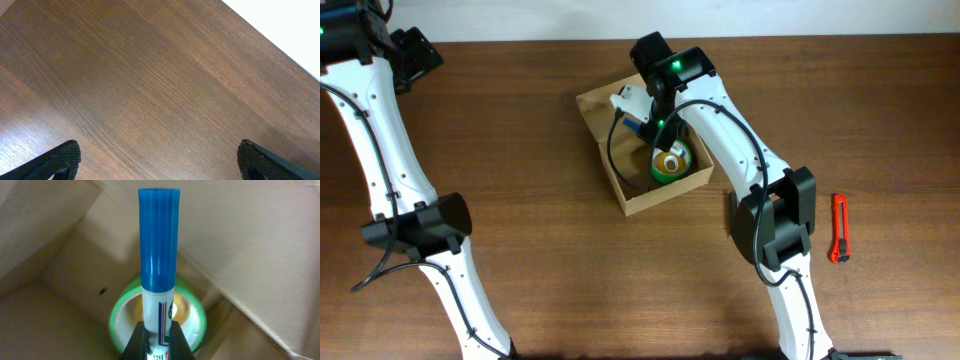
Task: Pack container
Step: 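Carry the blue marker into the box, then release the marker beside the tape and raise the right gripper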
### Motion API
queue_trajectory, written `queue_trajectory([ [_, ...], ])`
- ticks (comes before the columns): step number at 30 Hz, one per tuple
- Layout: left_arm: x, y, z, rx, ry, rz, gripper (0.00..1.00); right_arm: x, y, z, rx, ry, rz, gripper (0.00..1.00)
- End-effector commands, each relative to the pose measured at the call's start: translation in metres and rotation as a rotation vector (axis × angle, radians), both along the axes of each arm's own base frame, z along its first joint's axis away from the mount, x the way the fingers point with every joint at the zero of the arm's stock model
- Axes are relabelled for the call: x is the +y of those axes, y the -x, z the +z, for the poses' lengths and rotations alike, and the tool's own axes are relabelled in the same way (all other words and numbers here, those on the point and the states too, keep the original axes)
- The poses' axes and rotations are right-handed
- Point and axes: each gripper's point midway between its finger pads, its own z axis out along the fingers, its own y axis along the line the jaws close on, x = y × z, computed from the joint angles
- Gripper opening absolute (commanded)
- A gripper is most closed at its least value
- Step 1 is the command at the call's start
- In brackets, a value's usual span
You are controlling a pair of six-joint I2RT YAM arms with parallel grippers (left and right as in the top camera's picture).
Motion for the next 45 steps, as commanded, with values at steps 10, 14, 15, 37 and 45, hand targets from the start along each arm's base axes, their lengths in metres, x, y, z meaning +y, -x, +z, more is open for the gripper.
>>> queue_trajectory([
  [10,-0.001,-0.001,-0.003,0.009,-0.002,-0.017,1.00,0.000,0.030,-0.004,0.076,0.020,0.320,0.04],
  [14,-0.001,-0.001,-0.003,0.010,-0.002,-0.017,1.00,0.003,0.038,-0.017,0.100,0.032,0.380,0.04],
  [15,-0.001,-0.001,-0.003,0.010,-0.002,-0.017,1.00,0.004,0.040,-0.020,0.106,0.036,0.396,0.04],
  [37,-0.001,-0.001,-0.003,0.010,-0.001,-0.016,1.00,0.002,0.057,-0.073,0.146,0.155,0.369,0.82],
  [45,-0.001,-0.002,-0.003,0.006,-0.003,-0.016,1.00,0.028,0.015,-0.012,-0.043,0.056,0.192,0.68],
])
